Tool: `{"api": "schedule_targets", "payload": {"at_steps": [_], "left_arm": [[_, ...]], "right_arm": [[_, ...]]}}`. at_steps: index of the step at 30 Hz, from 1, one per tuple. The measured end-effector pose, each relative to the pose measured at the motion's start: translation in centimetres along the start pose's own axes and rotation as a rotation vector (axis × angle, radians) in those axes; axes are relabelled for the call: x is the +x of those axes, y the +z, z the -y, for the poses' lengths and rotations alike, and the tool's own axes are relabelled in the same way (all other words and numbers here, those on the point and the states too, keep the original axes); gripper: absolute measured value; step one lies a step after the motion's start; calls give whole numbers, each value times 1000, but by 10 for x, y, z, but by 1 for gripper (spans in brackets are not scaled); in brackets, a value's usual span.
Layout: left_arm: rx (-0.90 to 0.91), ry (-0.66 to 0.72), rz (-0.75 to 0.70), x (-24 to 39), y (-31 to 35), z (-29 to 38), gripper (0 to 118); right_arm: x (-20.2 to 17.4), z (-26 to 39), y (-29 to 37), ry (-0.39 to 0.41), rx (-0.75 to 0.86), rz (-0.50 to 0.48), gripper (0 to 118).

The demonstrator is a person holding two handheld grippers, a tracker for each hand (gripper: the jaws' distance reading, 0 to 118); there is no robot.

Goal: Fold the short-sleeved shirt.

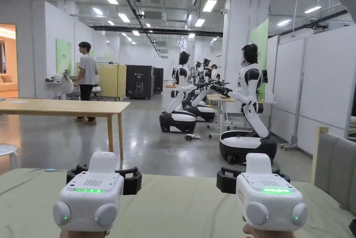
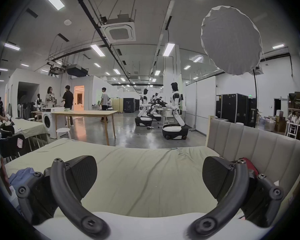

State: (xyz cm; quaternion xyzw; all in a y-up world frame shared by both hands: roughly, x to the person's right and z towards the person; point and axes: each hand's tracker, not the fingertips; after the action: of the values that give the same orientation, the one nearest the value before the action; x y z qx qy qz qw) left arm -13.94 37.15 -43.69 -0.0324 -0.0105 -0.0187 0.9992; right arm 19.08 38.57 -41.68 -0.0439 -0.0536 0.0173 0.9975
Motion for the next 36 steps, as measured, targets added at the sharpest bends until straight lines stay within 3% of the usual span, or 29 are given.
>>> {"api": "schedule_targets", "payload": {"at_steps": [3,4,6,11,15,16,18,19,20,21,24,27,28,29,31,32,36], "left_arm": [[-13,-66,13,0,0,2,118],[-10,-160,-7,4,1,2,118],[23,-433,-37,17,11,0,118],[69,-1203,-30,57,23,21,118],[141,-1800,-35,74,24,67,118],[180,-1962,-22,73,26,81,118],[242,-2153,18,56,16,111,118],[266,-2163,28,54,16,115,118],[227,-1983,25,54,18,108,118],[170,-1801,34,54,22,100,118],[40,-1093,64,46,20,48,118],[43,-418,99,24,36,-1,118],[36,-216,171,11,33,-5,118],[40,-32,234,0,29,-7,118],[61,176,244,-11,31,-5,118],[74,203,210,-13,32,-2,118],[115,234,161,-15,41,9,118]], "right_arm": [[3,0,-2,-9,-16,-29,118],[4,-3,12,52,-17,-32,118],[-5,-2,16,289,15,-3,118],[-42,36,17,1142,78,21,118],[-49,88,18,1763,133,35,118],[-45,101,14,1875,143,47,118],[-39,113,12,1961,91,31,118],[-37,113,12,1910,60,23,118],[-32,107,18,1823,34,22,118],[-31,99,20,1687,15,23,118],[-31,56,23,1121,-72,-14,118],[-9,13,34,421,-75,-103,118],[8,7,27,232,-64,-122,118],[13,4,32,95,-31,-129,118],[16,5,44,-75,45,-170,118],[14,16,34,-108,78,-168,118],[4,23,40,-80,92,-120,118]]}}
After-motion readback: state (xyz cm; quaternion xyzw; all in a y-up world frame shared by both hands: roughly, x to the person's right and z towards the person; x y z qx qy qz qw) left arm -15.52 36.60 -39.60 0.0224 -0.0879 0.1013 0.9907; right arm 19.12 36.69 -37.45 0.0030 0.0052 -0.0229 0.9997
